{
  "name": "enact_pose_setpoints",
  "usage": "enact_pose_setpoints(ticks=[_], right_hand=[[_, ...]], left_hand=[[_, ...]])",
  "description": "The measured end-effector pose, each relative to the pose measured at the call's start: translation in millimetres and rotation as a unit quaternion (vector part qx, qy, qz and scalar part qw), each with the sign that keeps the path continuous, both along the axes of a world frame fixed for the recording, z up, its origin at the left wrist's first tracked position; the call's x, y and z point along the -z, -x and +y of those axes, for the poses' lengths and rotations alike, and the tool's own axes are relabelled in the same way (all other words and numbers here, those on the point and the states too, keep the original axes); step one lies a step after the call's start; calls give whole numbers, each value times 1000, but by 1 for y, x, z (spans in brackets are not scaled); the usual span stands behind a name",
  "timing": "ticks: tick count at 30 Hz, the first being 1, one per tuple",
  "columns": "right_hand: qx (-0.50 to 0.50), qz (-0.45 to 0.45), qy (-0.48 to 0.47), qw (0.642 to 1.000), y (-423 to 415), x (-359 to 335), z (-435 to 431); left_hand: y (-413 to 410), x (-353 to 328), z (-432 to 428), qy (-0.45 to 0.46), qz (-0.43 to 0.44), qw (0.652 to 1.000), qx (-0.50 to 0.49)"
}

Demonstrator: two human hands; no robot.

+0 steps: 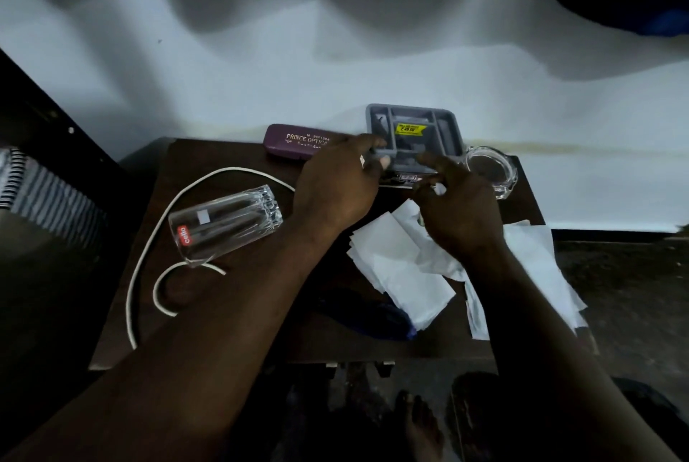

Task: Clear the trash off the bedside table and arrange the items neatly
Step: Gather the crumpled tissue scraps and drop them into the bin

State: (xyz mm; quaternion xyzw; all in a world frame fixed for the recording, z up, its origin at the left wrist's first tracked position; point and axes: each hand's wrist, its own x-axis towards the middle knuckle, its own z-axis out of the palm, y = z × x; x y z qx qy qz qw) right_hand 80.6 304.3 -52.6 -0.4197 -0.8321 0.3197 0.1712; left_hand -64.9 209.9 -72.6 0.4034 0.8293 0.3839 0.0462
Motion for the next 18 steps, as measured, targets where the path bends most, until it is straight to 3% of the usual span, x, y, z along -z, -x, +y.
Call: enact_pose_setpoints(ticks=[8, 13, 18], right_hand=[[13, 7, -25, 1000, 4, 2, -1], [-3, -40, 58, 998, -1, 4, 4], [3, -48, 72, 996, -4, 1, 2]], left_hand=[[5, -6, 3, -43, -116, 991, -57], [1, -8, 2, -28, -163, 984, -62], [1, -10, 0, -59, -269, 958, -84]])
